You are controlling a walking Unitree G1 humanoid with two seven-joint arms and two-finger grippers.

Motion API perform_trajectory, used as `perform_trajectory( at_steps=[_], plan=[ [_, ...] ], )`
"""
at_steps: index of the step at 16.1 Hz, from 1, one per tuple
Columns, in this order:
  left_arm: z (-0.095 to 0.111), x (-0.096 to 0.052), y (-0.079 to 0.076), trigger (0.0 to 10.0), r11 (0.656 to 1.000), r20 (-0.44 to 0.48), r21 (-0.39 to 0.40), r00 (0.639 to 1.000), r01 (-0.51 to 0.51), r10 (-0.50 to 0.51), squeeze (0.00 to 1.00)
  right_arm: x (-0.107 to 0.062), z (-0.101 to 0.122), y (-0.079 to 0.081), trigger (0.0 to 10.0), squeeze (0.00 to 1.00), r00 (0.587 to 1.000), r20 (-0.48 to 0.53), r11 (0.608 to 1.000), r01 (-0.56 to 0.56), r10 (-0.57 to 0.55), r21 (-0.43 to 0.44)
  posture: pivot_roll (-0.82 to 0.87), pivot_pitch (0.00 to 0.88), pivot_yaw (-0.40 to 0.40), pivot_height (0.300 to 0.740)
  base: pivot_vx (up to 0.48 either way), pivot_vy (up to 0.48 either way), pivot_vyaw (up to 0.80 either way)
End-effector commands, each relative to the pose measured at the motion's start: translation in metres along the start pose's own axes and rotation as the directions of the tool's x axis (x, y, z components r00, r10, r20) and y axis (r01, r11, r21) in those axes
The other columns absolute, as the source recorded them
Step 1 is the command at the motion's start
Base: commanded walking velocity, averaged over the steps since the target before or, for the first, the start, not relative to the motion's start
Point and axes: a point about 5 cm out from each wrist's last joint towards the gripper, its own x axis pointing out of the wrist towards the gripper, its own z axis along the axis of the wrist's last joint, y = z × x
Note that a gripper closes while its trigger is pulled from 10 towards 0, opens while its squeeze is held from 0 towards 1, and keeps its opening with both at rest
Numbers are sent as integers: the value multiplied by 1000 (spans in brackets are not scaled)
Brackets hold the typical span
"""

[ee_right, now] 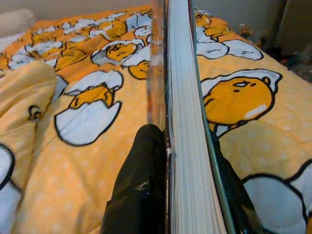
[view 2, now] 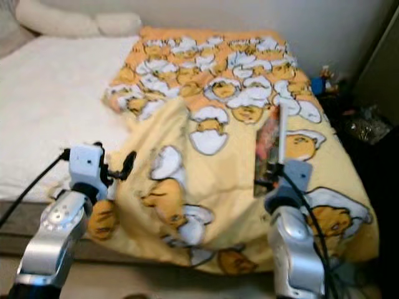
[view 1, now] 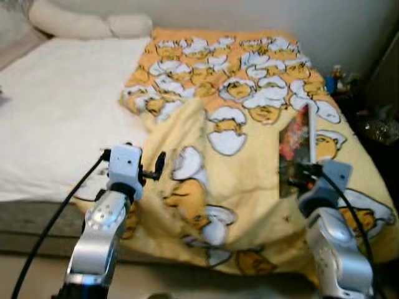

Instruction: Clean up the room

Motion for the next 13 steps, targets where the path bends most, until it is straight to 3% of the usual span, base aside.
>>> perform_trajectory(
  at_steps=[1, 5, 7, 13],
  plan=[
    [-1, -1, 10, 10000, 999, -11, 8, 999, -33, 33, 0, 0, 10, 11, 10000, 0, 998, 48, 999, -43, 42, 11, -50, 0, -8, 740, 0, 446, 0],
    [-11, -7, 19, 10000, 999, -29, 30, 999, -42, 42, 0, 6, 9, 24, 10000, 0, 996, 42, 997, -73, 74, -14, -82, 0, 7, 740, 0, 428, -630],
    [-11, -7, 17, 10000, 999, -32, 29, 998, -44, 45, 0, 8, 10, 21, 10000, 0, 997, 47, 998, -68, 68, 2, -52, 0, -13, 740, 0, 422, 0],
    [-5, -8, 25, 10000, 996, -10, 22, 996, -90, 90, 0, 17, 6, 34, 10000, 0, 997, 29, 997, -71, 70, 34, -19, 0, -17, 740, 0, 424, 0]
  ],
)
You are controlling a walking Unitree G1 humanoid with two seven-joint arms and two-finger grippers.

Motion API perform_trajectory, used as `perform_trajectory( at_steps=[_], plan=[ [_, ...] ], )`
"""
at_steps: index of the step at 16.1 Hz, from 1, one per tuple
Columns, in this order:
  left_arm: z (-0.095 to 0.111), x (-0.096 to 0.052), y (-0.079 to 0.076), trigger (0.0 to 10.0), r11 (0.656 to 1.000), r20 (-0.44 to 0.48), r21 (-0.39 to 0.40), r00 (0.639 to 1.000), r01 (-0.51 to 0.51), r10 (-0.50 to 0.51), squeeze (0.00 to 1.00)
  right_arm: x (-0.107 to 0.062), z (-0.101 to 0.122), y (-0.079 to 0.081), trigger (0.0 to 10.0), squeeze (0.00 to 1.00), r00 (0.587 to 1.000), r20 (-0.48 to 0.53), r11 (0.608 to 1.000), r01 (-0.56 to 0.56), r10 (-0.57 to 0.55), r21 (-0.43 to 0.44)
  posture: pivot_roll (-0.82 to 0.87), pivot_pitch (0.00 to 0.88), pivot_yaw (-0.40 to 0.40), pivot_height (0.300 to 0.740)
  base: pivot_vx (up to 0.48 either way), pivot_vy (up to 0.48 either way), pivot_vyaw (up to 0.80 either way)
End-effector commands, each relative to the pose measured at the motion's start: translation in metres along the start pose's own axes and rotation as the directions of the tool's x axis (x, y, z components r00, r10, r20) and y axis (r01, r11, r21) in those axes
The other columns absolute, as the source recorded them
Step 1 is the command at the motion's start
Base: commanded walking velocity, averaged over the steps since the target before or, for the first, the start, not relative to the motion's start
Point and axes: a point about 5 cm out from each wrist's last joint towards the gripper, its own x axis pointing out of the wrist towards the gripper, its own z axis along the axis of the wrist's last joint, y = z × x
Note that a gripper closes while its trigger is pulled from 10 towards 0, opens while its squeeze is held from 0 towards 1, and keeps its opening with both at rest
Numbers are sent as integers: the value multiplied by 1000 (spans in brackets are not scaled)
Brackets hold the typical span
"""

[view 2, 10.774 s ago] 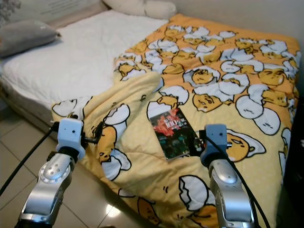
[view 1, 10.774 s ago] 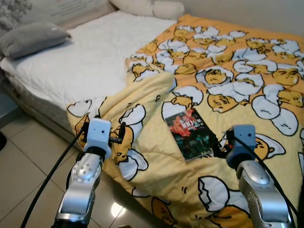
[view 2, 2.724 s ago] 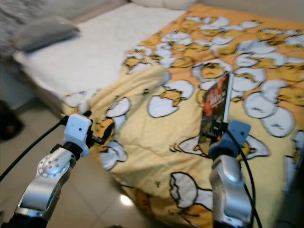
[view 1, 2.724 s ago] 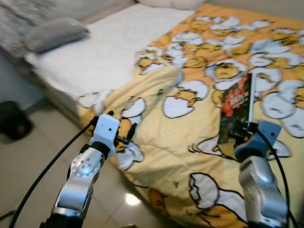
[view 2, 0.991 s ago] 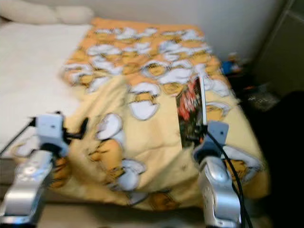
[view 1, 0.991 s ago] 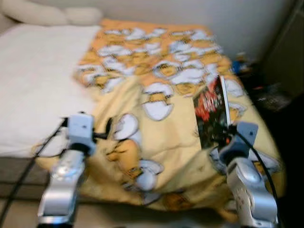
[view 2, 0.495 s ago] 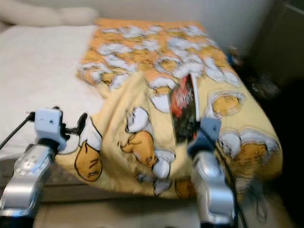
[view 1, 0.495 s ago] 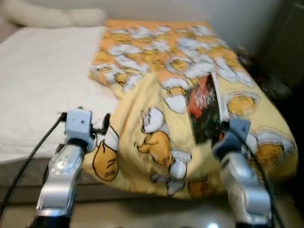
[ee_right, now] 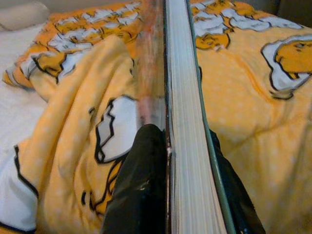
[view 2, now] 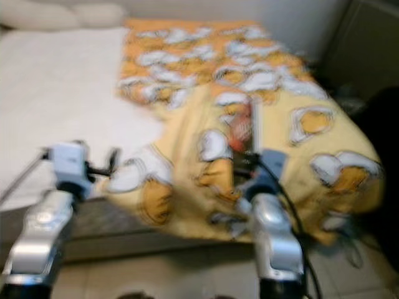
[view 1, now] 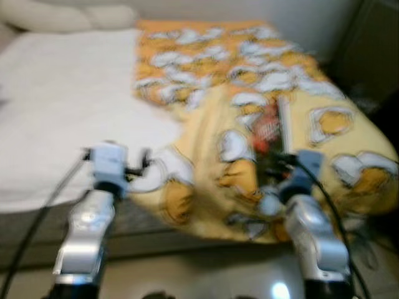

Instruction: Clean up the room

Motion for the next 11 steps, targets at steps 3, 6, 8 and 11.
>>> perform_trajectory(
  at_steps=[3, 6, 8, 11],
  plan=[
    [2, 2, 4, 10000, 1000, 5, 12, 1000, -3, 3, 0, -1, 9, 2, 10000, 0, 999, 53, 1000, -7, 7, 0, -26, 0, -24, 740, 0, 425, 0],
    [-1, 1, 3, 10000, 1000, -1, 12, 1000, -2, 2, 0, -2, 7, 4, 10000, 0, 999, 48, 1000, -23, 24, -18, -35, 0, -16, 740, 0, 421, 0],
    [1, 4, 2, 10000, 1000, 7, 20, 1000, 10, -10, 0, -1, 7, 3, 10000, 0, 999, 51, 1000, -19, 20, -9, -34, 0, -13, 740, 0, 426, 0],
    [2, 6, 3, 10000, 1000, 13, 17, 1000, 8, -9, 0, 0, 7, 4, 10000, 0, 998, 52, 1000, -19, 19, 1, -32, 0, -8, 740, 0, 424, 0]
  ],
)
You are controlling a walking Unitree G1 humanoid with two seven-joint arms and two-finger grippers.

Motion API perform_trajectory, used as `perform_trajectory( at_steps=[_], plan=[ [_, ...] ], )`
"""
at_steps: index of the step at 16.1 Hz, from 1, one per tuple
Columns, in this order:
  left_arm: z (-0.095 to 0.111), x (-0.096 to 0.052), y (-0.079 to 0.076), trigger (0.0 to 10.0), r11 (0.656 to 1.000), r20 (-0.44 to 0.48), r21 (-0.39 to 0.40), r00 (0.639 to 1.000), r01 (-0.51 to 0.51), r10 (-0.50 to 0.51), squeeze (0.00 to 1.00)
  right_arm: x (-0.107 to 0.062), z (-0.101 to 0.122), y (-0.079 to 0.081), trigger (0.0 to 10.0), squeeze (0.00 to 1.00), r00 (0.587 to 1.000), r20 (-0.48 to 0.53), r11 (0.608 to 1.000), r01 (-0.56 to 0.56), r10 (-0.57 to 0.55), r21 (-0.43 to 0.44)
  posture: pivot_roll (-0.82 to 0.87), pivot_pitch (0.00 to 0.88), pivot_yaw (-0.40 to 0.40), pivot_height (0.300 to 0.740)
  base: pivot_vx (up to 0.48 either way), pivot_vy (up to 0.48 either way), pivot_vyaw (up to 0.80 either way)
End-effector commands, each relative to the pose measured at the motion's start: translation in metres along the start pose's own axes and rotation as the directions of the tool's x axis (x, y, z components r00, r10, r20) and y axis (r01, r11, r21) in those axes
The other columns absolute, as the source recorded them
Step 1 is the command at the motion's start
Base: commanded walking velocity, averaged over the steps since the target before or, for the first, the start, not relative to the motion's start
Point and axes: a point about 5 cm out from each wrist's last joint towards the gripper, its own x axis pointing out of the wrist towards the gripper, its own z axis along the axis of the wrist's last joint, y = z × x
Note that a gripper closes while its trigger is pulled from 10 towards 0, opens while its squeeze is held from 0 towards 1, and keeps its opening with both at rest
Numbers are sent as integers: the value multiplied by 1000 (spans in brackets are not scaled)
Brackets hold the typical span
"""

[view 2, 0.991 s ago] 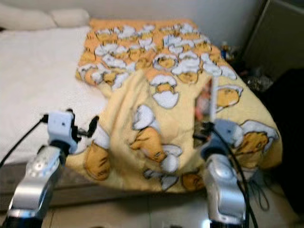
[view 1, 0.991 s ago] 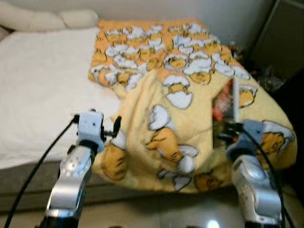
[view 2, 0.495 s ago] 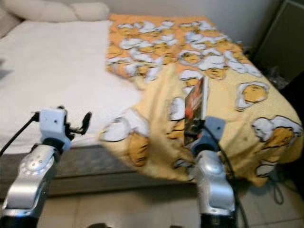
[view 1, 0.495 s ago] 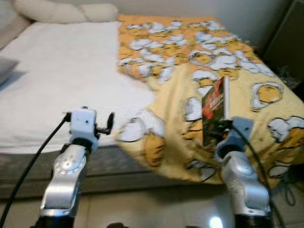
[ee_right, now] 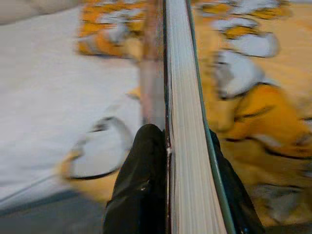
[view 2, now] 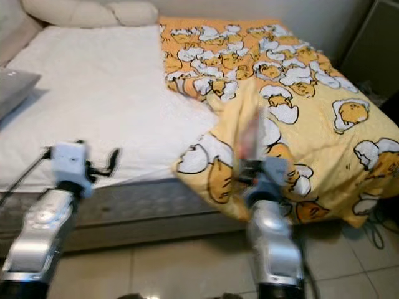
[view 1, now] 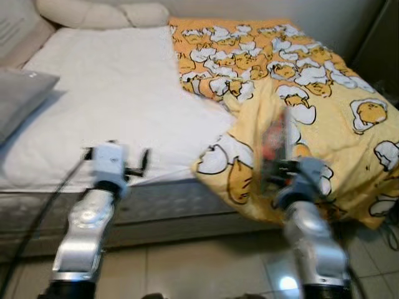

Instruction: Clean up the room

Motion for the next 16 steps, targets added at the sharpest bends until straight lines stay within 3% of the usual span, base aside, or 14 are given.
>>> perform_trajectory(
  at_steps=[1, 10, 16],
  plan=[
    [4, 2, -7, 10000, 1000, 17, -5, 1000, 25, -24, 0, 3, 17, -3, 10000, 0, 997, 76, 1000, 1, 0, -10, -29, 0, -12, 740, 0, 424, 0],
    [5, 2, -2, 10000, 1000, 28, -4, 1000, 1, -1, 0, 9, 17, 3, 10000, 0, 997, 66, 999, -42, 44, -24, 7, 0, -44, 740, 0, 417, 0],
    [10, 8, 0, 10000, 1000, 55, -21, 999, 3, -2, 0, 14, 20, 6, 10000, 0, 996, 75, 999, -53, 54, -14, 11, 0, -44, 740, 0, 0, 0]
  ],
)
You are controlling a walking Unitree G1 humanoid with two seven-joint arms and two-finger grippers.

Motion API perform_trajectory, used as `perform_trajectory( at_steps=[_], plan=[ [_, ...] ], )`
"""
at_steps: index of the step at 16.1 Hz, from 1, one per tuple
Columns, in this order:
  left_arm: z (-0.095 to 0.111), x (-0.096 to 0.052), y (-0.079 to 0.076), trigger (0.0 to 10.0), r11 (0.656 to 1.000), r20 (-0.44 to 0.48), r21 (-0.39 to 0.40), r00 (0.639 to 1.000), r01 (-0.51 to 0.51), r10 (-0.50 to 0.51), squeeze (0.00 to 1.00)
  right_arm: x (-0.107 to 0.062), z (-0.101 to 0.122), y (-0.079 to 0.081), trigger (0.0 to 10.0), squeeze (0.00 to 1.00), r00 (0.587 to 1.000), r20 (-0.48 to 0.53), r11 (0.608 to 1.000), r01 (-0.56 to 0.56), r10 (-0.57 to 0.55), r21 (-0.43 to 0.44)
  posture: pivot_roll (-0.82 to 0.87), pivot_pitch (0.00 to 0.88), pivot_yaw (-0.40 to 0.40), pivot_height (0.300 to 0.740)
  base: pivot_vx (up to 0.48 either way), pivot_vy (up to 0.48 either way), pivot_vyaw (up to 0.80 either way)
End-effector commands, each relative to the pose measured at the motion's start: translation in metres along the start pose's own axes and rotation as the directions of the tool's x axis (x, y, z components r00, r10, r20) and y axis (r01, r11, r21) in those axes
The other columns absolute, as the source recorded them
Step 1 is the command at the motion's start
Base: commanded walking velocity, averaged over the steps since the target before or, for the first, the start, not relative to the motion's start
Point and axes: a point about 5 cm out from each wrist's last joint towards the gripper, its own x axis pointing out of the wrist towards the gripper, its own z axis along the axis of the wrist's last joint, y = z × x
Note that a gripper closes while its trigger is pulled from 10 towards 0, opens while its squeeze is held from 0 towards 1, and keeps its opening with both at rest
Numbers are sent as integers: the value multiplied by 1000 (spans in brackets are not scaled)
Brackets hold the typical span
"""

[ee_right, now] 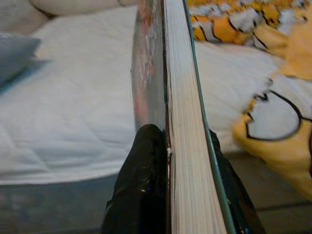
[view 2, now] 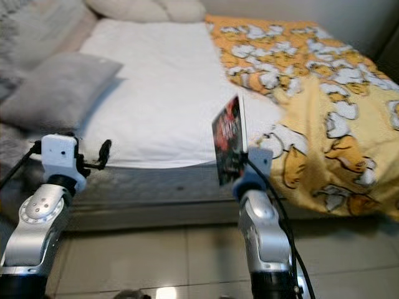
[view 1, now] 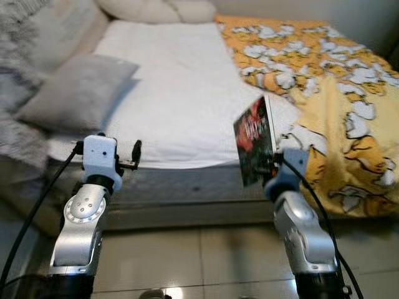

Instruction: Clean up the room

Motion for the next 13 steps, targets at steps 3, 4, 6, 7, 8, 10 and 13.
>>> perform_trajectory(
  at_steps=[3, 4, 6, 7, 8, 10, 13],
  plan=[
    [4, 3, -7, 10000, 999, 21, -24, 999, 39, -39, 0, 3, 10, -6, 10000, 0, 999, 51, 999, 1, 2, -50, 19, 0, -51, 740, 89, 0, 0],
    [4, 3, -6, 10000, 999, 22, -28, 999, 37, -36, 0, 5, 10, -2, 10000, 0, 998, 51, 998, -26, 28, -58, 28, 0, -59, 740, 292, 0, 663],
    [4, 2, -5, 10000, 999, 23, -32, 999, 33, -32, 0, 7, 10, 4, 10000, 0, 997, 47, 995, -55, 59, -82, 36, 0, -68, 740, 332, 0, 800],
    [3, 1, -5, 10000, 999, 21, -34, 999, 32, -31, 0, 7, 10, 4, 10000, 0, 997, 45, 995, -57, 61, -82, 40, 0, -73, 740, 345, 0, 800],
    [2, 0, -5, 10000, 999, 19, -35, 999, 30, -30, 0, 8, 10, 4, 10000, 0, 997, 45, 995, -58, 62, -81, 43, 0, -75, 740, 349, 0, 800],
    [1, -1, -5, 10000, 999, 17, -36, 999, 30, -29, 0, 9, 10, 5, 10000, 0, 997, 42, 994, -66, 70, -83, 48, 0, -80, 740, 347, 0, 800],
    [2, -1, -4, 10000, 999, 17, -31, 999, 28, -27, 0, 12, 10, 6, 10000, 0, 996, 38, 994, -74, 77, -84, 52, 0, -81, 740, 347, 0, 800]
  ],
)
